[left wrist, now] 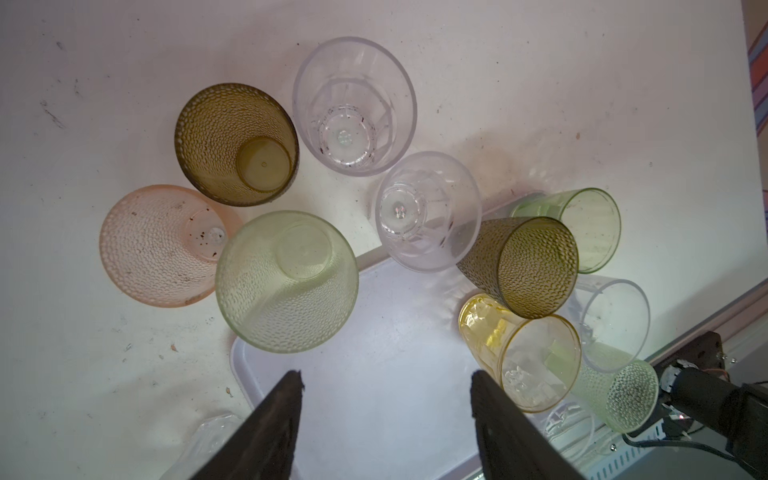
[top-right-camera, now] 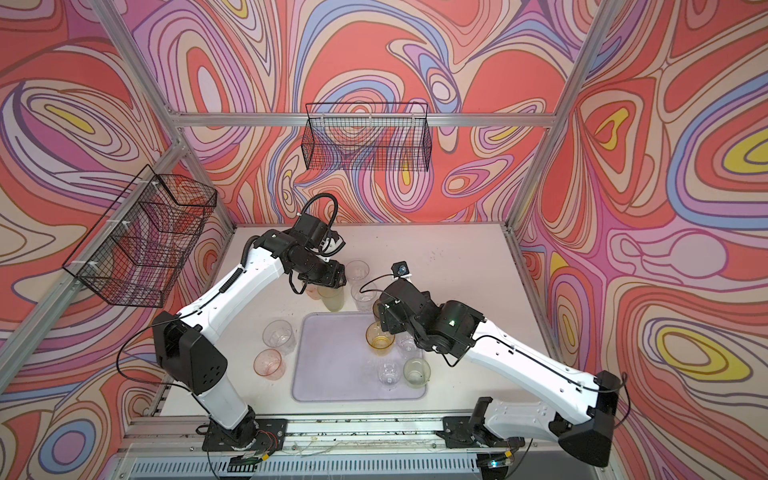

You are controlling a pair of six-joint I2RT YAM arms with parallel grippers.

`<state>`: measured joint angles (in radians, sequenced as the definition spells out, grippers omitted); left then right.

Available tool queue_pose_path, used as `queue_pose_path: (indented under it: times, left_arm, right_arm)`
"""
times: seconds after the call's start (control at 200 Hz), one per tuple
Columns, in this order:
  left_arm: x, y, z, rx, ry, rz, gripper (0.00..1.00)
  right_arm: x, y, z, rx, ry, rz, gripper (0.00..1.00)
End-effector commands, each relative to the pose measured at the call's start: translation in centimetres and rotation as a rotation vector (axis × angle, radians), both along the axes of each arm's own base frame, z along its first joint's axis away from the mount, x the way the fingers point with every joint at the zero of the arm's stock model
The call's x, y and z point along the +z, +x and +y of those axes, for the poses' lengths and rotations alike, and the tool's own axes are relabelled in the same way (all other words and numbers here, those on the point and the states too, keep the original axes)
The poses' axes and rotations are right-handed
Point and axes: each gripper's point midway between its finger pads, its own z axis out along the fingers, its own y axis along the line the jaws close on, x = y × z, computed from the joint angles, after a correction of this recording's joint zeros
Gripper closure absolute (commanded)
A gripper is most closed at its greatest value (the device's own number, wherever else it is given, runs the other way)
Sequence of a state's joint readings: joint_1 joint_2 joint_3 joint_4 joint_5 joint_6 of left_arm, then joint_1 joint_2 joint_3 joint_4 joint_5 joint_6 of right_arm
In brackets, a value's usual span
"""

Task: Place the glasses into the tray
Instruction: 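Open the right gripper and raise it while the left arm reaches toward the far cups, then lower the left gripper onto a clear cup rim beside the olive cup and close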

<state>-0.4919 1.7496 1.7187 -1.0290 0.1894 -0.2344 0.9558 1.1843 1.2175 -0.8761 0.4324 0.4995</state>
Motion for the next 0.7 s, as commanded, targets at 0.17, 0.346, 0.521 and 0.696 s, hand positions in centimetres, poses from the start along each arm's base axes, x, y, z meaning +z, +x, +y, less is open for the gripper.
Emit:
queue_pose_path:
  times: [0.17,0.346,0.521,0.696]
  left_arm:
    - [-1.1,2.9,0.4,-0.032,0.135,-0.03,0.44]
    - [-1.4,4.8,-0.7,-0.07,0.147,-0.029,0.5]
    - [-1.6,6.5,-1.5,-0.103,0.155,-0.053,0.54]
    - [-2.2,7.8,-1.7,-0.109,0.172,-0.051,0.6]
  right_arm:
    - [0.0,-0.6,1.0,0.06,0.058,0.013,0.19]
    - [-0.2,-0.9,1.3,0.075,0.066,0.032,0.2]
    - [-0.5,-1.2,1.1,0.07,0.067,0.046,0.21]
    - [-0.2,-1.3,0.8,0.062,0.084,0.042,0.22]
